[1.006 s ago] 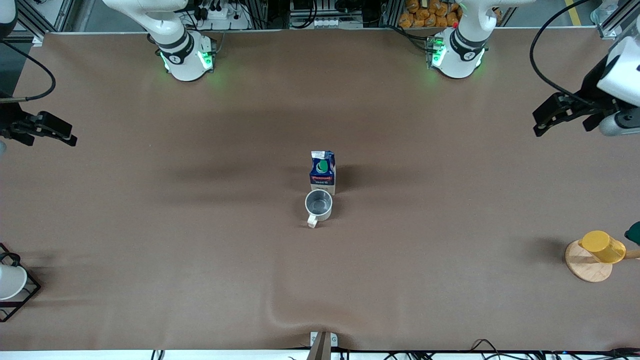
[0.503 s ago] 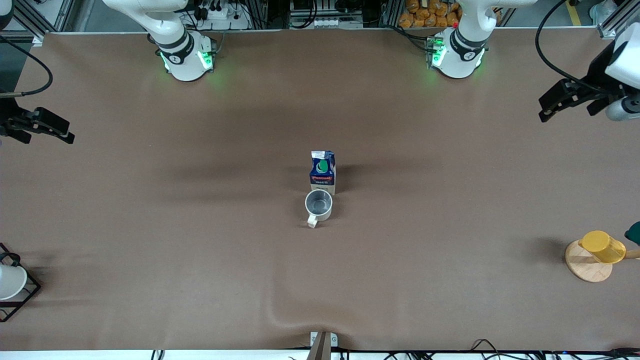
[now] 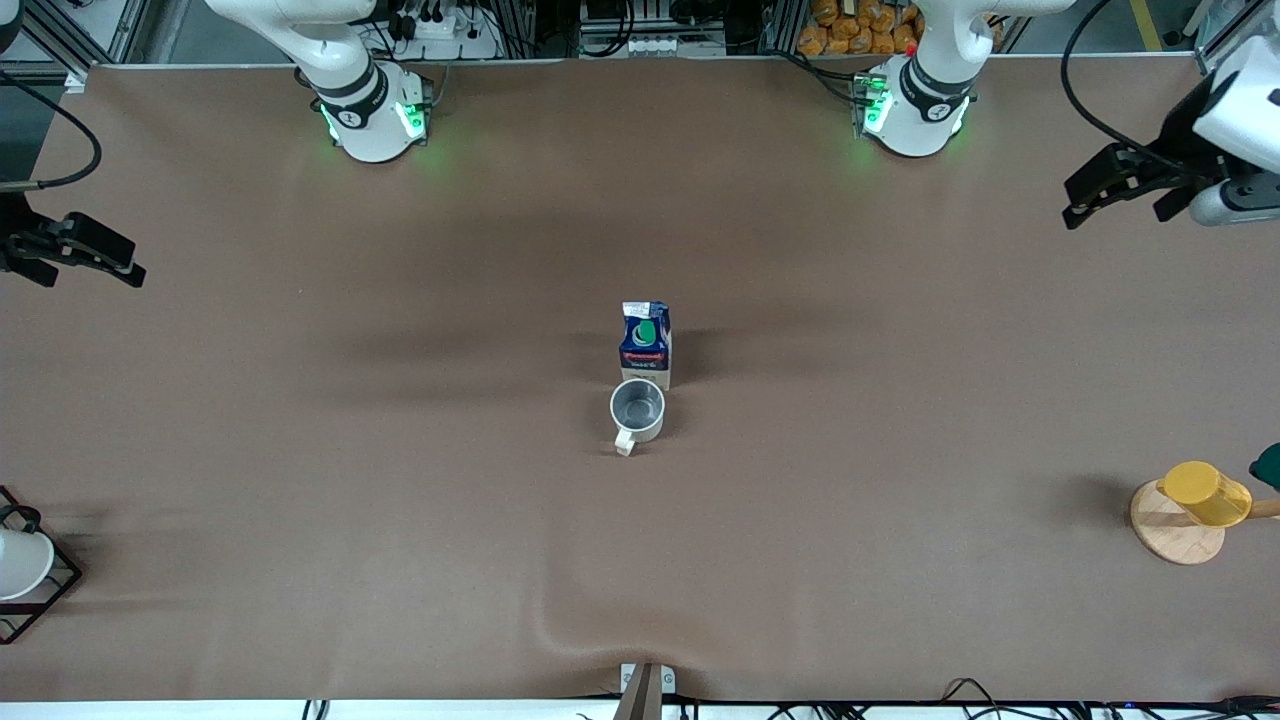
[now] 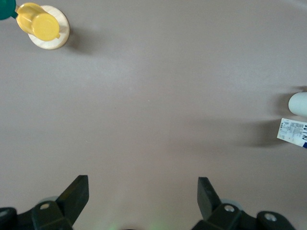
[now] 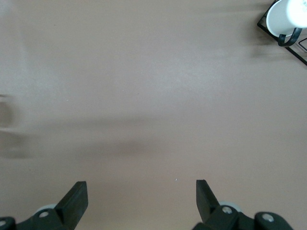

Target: Place milk next to cup

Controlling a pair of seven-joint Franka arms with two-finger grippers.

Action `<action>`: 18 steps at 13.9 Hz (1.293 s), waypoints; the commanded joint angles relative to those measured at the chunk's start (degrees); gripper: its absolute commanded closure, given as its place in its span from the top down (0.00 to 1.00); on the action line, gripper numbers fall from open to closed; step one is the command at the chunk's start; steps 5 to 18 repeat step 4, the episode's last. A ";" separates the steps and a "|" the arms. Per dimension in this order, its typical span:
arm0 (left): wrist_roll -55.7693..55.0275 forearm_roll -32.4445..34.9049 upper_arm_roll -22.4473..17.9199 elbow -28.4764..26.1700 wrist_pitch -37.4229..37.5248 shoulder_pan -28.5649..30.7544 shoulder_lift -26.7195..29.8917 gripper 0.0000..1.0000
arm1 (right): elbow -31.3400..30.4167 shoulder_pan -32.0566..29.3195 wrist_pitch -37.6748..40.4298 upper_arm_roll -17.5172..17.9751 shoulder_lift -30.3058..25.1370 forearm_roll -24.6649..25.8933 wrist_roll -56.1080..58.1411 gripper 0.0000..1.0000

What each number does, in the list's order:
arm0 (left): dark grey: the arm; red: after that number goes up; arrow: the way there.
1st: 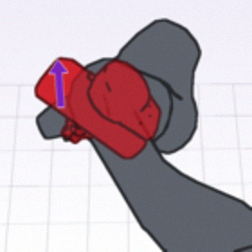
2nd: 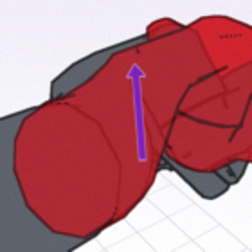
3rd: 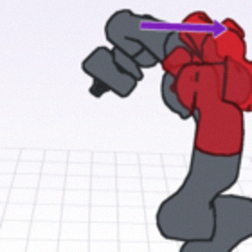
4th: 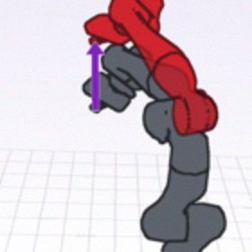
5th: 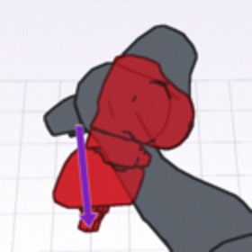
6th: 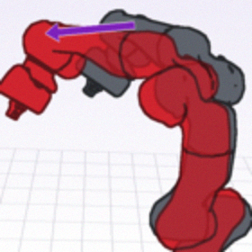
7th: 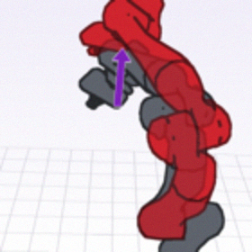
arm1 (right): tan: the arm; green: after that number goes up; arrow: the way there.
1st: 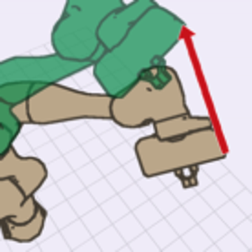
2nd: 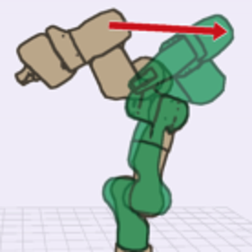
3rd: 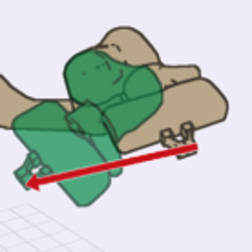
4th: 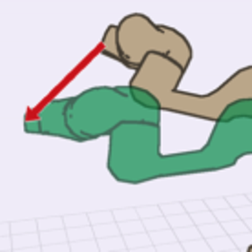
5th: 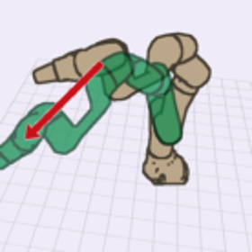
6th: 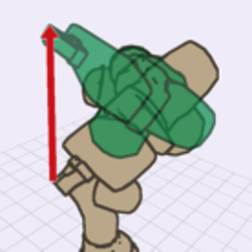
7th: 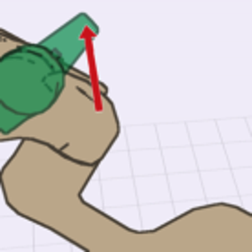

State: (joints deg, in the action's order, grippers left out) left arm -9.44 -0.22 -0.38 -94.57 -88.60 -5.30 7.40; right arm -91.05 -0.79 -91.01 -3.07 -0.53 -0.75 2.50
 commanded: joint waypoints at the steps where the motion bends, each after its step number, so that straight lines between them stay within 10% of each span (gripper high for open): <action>1: 1.18 -1.02 -1.29 -0.71 -0.79 -0.59 1.04 1.00 | 0.17 -0.61 0.48 0.26 -0.35 -0.65 -0.30 1.00; 18: 0.83 -1.01 -1.11 0.18 -0.70 -0.42 0.51 1.00 | -0.35 -0.35 0.48 0.26 -0.09 -0.65 -0.39 1.00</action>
